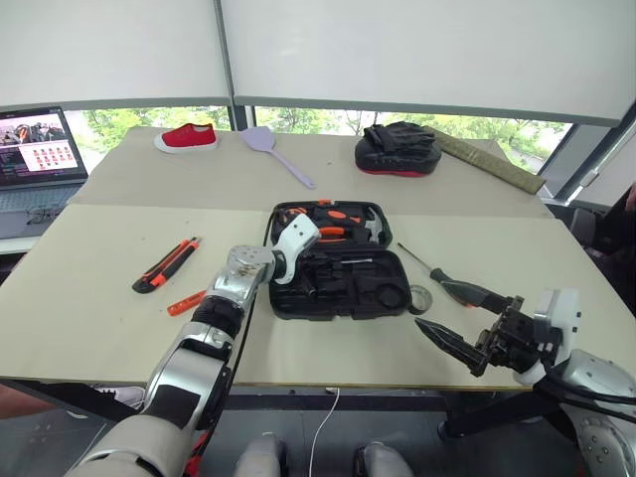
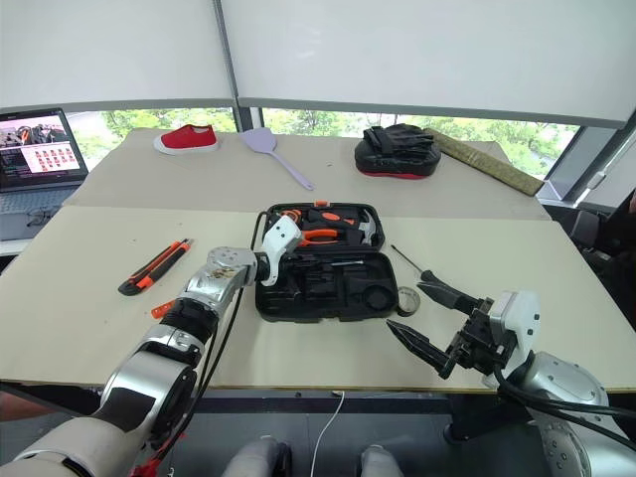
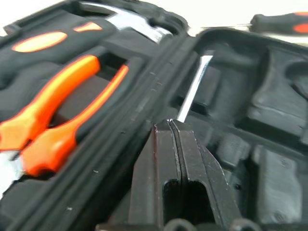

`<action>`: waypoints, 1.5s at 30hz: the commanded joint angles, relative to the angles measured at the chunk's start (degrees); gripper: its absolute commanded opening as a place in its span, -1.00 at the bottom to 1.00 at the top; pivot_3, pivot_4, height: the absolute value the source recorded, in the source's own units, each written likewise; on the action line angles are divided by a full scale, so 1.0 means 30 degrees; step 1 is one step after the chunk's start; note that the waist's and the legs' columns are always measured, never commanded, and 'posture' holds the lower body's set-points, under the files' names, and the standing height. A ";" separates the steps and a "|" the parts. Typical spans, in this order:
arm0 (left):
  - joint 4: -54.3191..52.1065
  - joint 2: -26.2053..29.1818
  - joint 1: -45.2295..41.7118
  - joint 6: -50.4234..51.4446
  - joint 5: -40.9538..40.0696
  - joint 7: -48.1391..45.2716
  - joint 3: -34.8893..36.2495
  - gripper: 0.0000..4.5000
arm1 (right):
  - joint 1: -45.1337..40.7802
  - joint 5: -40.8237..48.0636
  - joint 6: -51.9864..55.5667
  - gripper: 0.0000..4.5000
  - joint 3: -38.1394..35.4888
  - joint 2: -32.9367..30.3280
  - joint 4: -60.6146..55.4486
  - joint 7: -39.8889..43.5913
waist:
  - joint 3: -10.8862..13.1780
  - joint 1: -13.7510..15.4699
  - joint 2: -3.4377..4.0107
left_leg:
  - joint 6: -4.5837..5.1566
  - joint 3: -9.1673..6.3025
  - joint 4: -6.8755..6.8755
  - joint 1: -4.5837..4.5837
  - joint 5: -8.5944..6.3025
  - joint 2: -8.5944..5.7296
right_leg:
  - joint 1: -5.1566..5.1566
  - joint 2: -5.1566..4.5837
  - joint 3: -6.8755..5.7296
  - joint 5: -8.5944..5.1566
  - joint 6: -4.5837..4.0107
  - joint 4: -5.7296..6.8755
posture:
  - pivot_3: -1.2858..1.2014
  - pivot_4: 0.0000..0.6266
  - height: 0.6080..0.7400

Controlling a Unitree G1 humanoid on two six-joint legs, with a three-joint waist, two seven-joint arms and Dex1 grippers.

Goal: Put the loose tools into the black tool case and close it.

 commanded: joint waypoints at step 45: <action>-1.4768 0.6330 1.1589 -0.1848 -1.0185 -0.8457 0.5648 0.96 | -1.1145 -0.6696 0.6956 1.00 0.4905 -0.4674 1.2311 -0.1763 | 0.0041 -0.0462 0.0140 | -0.0002 0.0022 -0.0144 0.0028 -0.0005 -0.0015 | -0.0041 -0.0015 0.0007 -0.0004 -0.0144 -0.0007 | 0.03 -0.52 1.00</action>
